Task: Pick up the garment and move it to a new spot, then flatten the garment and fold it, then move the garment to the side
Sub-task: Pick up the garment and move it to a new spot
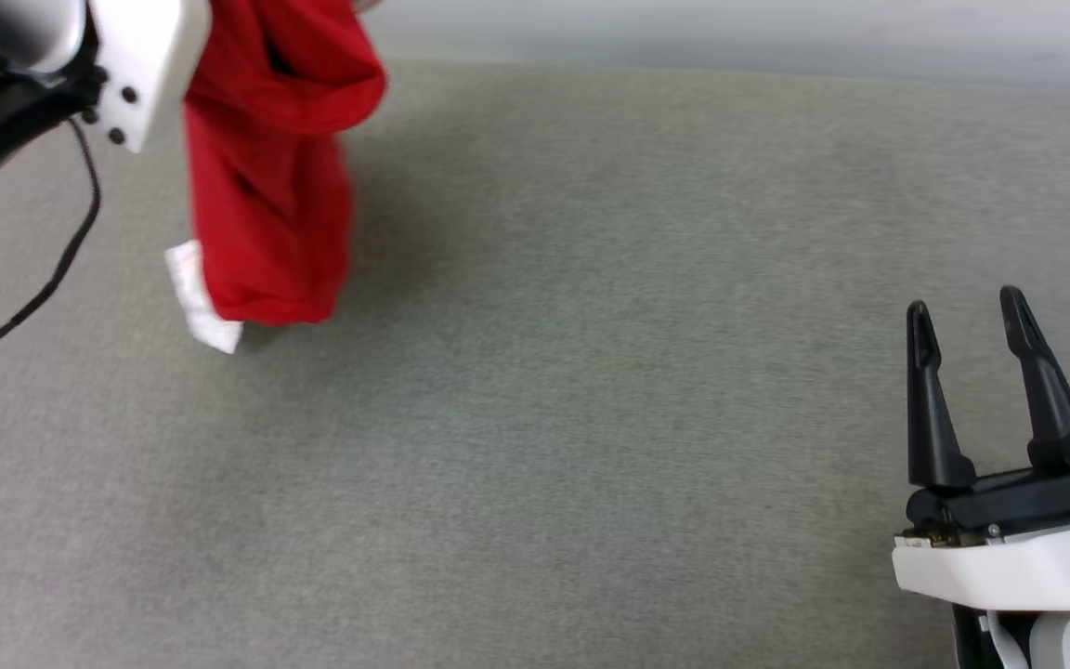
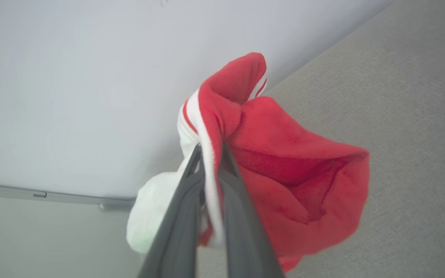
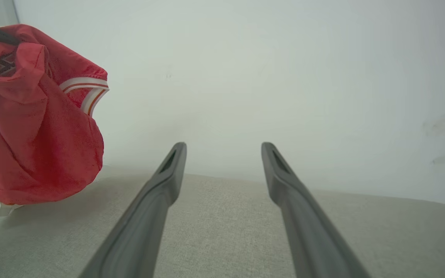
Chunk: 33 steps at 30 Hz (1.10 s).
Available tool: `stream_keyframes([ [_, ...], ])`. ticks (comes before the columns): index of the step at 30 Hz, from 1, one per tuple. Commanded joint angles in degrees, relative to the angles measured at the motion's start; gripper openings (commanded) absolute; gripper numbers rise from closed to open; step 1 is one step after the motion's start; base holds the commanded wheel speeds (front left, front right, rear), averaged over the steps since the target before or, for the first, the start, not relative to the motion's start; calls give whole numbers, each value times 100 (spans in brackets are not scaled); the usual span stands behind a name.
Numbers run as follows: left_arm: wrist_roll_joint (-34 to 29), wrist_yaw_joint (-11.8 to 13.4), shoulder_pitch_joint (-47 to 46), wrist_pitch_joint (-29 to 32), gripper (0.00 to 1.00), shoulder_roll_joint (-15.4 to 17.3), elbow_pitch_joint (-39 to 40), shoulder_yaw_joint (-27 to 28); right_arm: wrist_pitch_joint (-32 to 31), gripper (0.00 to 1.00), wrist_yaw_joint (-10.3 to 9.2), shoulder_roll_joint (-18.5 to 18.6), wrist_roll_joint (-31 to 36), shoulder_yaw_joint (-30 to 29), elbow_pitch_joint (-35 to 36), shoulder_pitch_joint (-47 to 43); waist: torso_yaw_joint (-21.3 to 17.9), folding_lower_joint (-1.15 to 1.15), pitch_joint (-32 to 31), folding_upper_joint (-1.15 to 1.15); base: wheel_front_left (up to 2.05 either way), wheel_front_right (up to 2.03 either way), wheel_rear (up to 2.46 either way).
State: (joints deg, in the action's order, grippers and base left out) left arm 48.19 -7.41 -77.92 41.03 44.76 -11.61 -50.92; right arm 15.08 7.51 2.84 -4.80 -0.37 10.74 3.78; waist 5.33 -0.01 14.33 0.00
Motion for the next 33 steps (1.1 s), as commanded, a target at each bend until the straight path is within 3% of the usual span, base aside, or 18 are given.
stream_keyframes([
  [1,13,2,-65,-9,0,-18,45,-16,13,100,-4,7,-27,-8,-28,-78,-187,1,-164,0,0,0,0],
  [11,112,2,-458,2,0,-356,664,-330,14,100,-3,6,-175,-35,-120,-232,-885,1,-365,0,0,0,0],
  [20,195,2,-121,-172,0,-699,790,-697,13,100,-3,6,-266,-24,-139,-180,-1432,1,-214,0,0,0,0],
  [33,498,1,1190,-985,0,-1756,-38,-1949,14,100,-3,7,-322,-29,-204,18,-1663,1,282,0,0,0,0],
])
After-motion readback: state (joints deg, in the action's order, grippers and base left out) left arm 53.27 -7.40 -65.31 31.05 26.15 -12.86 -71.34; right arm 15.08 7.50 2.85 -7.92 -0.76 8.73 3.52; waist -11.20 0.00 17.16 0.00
